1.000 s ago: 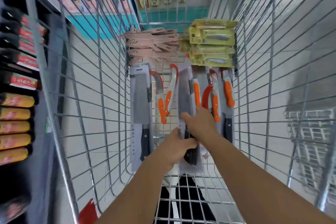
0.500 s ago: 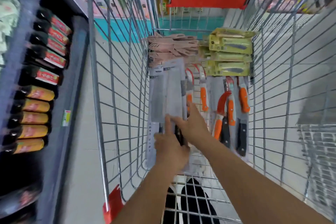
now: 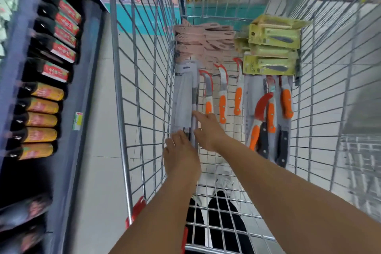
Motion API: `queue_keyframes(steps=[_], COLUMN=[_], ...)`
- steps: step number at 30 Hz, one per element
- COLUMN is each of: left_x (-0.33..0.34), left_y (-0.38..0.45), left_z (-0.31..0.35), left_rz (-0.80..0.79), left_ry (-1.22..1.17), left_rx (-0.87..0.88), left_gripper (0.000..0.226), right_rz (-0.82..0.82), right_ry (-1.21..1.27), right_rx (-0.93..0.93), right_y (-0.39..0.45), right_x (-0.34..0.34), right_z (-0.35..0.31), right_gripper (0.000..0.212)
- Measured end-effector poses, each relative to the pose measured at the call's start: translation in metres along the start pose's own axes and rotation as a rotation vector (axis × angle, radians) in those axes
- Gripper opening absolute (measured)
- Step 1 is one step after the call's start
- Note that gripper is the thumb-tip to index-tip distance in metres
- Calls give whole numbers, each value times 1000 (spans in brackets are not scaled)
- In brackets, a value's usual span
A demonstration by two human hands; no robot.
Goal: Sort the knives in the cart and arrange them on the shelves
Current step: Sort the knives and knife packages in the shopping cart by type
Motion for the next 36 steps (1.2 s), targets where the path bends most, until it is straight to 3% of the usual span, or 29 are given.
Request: queue_keyframes(steps=[5,9,13,16,20,25,29,32,36], left_x=[-14,-6,21,38,50,46,40,36,48], left_y=[4,0,-6,-3,5,8,4,2,5], left_z=[28,76,125,142,134,111,107,113,114], left_rz=[128,62,-122,-186,-231,-122,-53,46,-109], left_ry=[-131,-216,-186,-153,-158,-84,-61,-28,-178], left_rx=[166,370,555,611,526,396,276,271,78], left_gripper=[83,76,83,85,80,85,83,67,68], right_rz=[323,564,539,436,363,312,544,510,442], right_ry=[28,8,-52,-42,69,9,-16,-4,16], right_rx=[-39,178,440,395,319,193,519,634,624], right_y=[-23,-45,-56,-57,-60,-60,-71,-71,-67], right_x=[-36,-72,-89,-82,-67,-66,-84,-83,-74], right_z=[12,61,114,131,130,125,147,152,149], right_gripper=[59,61,69,53,53,56,61,73,84])
Point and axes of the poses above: each hand's wrist, its own y-axis towards the middle knuckle, its own x-axis out of the palm, z = x × y, the point moved 5 cm from there along y, towards the middle knuckle, and after that the axes turned 4 degrees about z, right-handed, at the moved point
